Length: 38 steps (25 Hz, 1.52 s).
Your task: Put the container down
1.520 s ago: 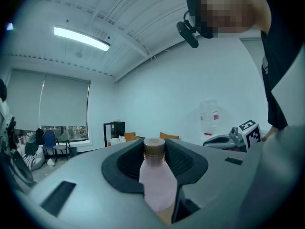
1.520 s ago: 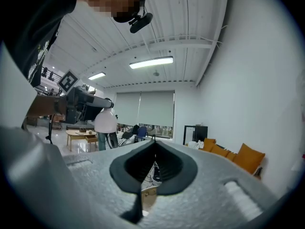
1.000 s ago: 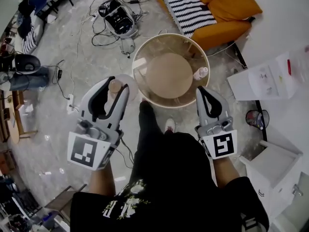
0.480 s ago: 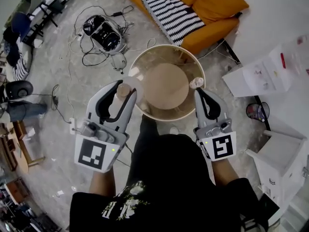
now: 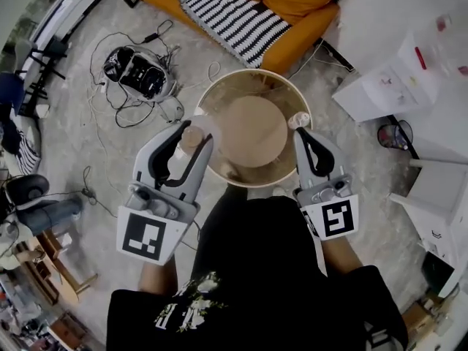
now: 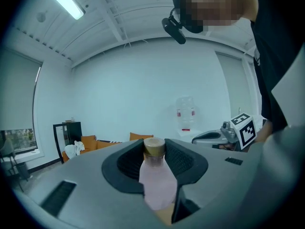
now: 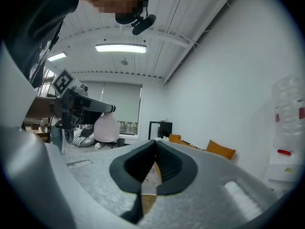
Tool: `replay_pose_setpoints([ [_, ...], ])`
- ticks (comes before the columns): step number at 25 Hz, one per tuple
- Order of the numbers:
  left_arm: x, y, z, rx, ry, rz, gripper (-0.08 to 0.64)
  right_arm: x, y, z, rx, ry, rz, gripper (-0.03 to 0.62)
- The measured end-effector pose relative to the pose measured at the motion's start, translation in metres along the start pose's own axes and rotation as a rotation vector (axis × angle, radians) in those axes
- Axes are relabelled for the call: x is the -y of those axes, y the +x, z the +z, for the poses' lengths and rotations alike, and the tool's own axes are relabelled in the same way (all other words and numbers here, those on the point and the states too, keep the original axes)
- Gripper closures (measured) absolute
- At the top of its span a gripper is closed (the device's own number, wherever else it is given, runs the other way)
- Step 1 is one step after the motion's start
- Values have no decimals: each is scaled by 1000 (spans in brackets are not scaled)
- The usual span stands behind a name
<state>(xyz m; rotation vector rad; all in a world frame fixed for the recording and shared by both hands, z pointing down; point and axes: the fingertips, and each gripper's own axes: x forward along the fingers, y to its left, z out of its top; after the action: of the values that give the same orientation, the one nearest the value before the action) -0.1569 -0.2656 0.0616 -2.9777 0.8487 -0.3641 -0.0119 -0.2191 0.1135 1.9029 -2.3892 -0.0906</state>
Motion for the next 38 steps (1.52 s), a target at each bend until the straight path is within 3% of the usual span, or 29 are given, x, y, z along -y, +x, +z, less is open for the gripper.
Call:
replay_pose_setpoints([
  [11, -30, 56, -19, -3, 60, -232, 411, 20, 32, -20, -47, 23, -232, 597],
  [18, -23, 93, -55, -36, 52, -338, 411, 29, 47, -61, -108, 72, -286, 597],
  [21, -14, 116, -71, -47, 43, -322, 411, 41, 45, -79, -115, 129, -288, 597],
  [27, 9, 154, -101, -90, 18, -304, 411, 70, 47, -121, -163, 158, -251, 597],
  [34, 4, 206, -166, -103, 4, -208, 411, 85, 80, -186, -213, 140, -157, 597],
  [38, 16, 223, -210, -155, -11, -210, 411, 82, 80, -227, -248, 166, -121, 597],
])
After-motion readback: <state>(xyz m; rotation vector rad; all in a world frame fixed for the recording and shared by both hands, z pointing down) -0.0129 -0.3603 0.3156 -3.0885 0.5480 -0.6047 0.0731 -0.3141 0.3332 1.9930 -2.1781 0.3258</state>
